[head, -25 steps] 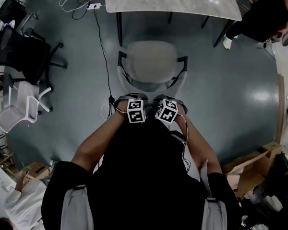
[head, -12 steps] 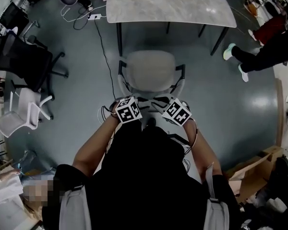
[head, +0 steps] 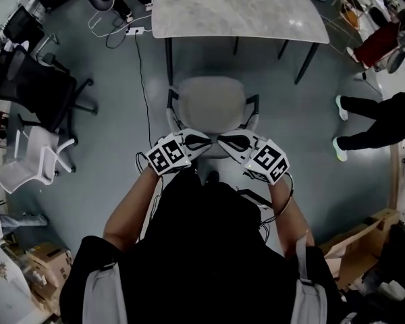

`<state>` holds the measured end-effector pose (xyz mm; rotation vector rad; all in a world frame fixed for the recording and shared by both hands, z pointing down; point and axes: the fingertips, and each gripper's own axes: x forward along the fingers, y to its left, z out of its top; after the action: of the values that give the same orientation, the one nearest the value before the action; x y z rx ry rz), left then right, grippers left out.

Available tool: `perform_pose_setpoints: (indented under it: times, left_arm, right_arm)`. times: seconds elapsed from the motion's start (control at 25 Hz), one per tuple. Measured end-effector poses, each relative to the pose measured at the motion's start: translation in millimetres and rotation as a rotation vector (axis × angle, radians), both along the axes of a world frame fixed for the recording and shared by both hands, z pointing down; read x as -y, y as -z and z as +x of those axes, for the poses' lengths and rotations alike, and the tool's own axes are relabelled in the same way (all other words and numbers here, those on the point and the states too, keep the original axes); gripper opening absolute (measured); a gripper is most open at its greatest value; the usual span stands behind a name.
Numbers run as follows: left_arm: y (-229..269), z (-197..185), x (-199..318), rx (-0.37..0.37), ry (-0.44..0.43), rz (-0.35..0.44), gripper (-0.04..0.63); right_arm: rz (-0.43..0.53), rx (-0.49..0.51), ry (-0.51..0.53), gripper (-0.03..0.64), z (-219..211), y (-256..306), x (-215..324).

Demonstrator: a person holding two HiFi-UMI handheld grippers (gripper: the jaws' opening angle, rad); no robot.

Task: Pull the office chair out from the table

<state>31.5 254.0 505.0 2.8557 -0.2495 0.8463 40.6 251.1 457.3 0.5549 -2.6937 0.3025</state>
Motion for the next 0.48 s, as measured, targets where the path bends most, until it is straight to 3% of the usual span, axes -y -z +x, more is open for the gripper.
perform_pose_setpoints:
  times: [0.12, 0.24, 0.48]
  left_arm:
    - [31, 4, -5, -0.054, 0.006, 0.044, 0.014]
    - [66, 13, -10, -0.161, 0.004, 0.069, 0.012]
    - [114, 8, -18, -0.347, -0.015, 0.041, 0.012]
  right_arm:
    - [0.031, 0.07, -0.011, 0.025, 5, 28, -8]
    - [0.05, 0.161, -0.038, 0.021, 13, 51, -13]
    - [0.077, 0.283, -0.079, 0.02, 16, 69, -23]
